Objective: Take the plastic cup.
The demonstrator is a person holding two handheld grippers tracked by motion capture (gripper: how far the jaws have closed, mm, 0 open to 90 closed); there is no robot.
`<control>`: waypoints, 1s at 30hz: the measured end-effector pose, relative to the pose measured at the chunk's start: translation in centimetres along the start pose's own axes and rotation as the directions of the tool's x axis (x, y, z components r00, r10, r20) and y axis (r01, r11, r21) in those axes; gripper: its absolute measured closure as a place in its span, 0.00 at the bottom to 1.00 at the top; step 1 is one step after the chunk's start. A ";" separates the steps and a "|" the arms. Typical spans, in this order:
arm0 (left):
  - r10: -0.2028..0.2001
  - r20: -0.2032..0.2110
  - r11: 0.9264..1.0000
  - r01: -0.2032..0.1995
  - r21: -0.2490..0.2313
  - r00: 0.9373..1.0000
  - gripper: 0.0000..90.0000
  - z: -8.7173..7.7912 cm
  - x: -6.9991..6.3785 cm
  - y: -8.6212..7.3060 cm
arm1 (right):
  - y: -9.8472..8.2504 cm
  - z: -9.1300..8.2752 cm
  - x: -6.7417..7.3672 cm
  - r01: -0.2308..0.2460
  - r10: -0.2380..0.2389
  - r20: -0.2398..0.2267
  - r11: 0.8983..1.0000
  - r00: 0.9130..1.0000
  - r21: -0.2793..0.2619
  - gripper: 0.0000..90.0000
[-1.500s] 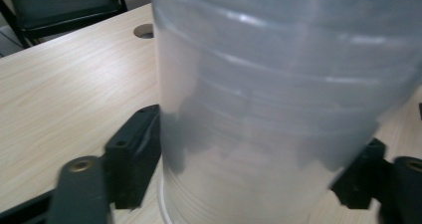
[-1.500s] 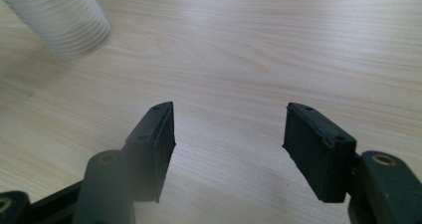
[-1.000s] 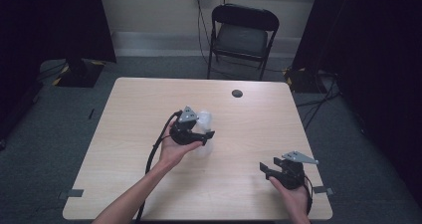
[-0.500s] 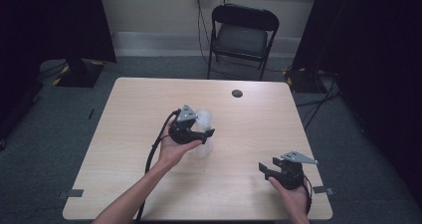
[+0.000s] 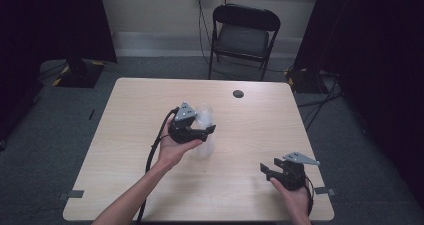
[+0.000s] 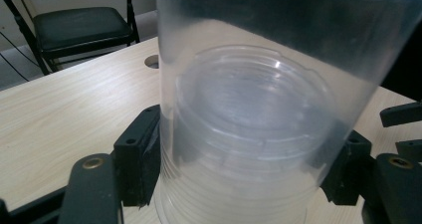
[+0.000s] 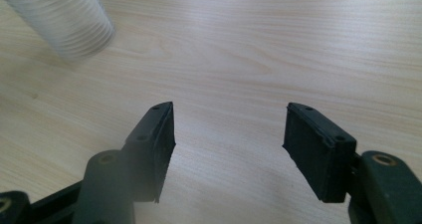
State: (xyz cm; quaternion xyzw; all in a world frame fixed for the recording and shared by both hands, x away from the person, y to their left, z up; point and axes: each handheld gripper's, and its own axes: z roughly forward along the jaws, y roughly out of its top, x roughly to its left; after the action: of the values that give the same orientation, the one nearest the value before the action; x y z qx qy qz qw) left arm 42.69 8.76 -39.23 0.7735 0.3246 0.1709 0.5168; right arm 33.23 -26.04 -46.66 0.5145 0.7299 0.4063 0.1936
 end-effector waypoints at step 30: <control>-0.042 0.014 0.993 0.044 -0.108 0.999 0.37 -2.2 -0.9 1.8 | -0.1 0.1 0.1 0.005 -0.005 -0.014 1.000 1.000 0.001 0.41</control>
State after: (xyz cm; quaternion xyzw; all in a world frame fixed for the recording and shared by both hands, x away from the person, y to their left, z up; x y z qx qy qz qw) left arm 41.35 9.21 -36.63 0.7381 0.3285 0.1726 0.5635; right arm 33.20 -25.93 -46.76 0.5099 0.7327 0.4092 0.1891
